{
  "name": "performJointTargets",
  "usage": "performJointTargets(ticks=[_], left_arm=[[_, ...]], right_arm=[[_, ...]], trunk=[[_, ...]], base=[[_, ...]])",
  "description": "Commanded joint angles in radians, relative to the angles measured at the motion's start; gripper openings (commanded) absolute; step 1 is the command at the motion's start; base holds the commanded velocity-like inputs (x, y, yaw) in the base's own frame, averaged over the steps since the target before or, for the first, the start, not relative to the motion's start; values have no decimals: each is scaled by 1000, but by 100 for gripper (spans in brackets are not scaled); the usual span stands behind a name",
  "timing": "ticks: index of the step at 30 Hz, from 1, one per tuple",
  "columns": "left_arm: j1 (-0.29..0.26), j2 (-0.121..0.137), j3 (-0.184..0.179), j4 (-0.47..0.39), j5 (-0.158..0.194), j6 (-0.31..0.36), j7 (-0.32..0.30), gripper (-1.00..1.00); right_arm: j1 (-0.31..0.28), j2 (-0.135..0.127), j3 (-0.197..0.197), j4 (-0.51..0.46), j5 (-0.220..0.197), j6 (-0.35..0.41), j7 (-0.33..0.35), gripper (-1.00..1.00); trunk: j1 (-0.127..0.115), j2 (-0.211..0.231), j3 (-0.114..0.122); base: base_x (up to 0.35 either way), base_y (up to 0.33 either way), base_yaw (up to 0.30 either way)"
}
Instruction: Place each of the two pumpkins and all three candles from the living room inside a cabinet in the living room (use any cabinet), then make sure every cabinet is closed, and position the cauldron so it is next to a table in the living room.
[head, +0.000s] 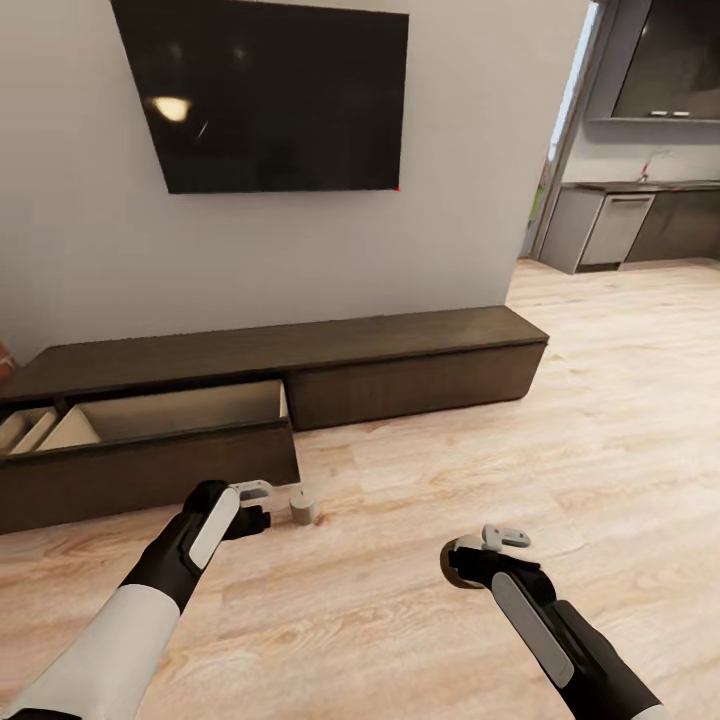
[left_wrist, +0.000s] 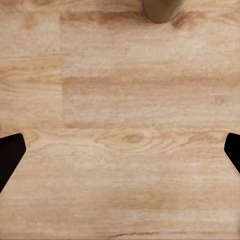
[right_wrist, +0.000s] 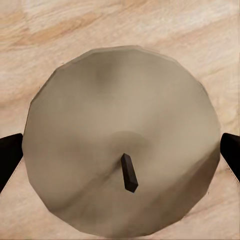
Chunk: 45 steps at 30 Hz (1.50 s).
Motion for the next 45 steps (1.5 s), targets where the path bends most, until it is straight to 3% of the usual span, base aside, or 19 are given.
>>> performJointTargets(ticks=[1,8,11,19,45], left_arm=[[-1,1,-4,-1,11,2,11,100],[-1,0,-5,0,12,3,10,100],[-1,0,-8,0,11,3,7,100],[-1,0,-11,0,9,5,-3,100],[-1,1,-13,0,6,5,-8,100]], right_arm=[[-1,-1,3,-2,-8,0,-10,-100],[-1,-1,5,-2,-8,1,-9,-100],[-1,-2,44,-2,-7,1,-8,-100],[-1,-2,69,-4,-8,-2,-9,-100],[-1,-1,71,-3,-9,-2,-7,-100]], trunk=[[0,0,-1],[0,0,-1],[0,0,-1],[0,0,-1],[0,0,-1]], base=[[227,-223,245],[211,-246,96],[196,-259,14],[163,-156,3],[97,-29,0]])
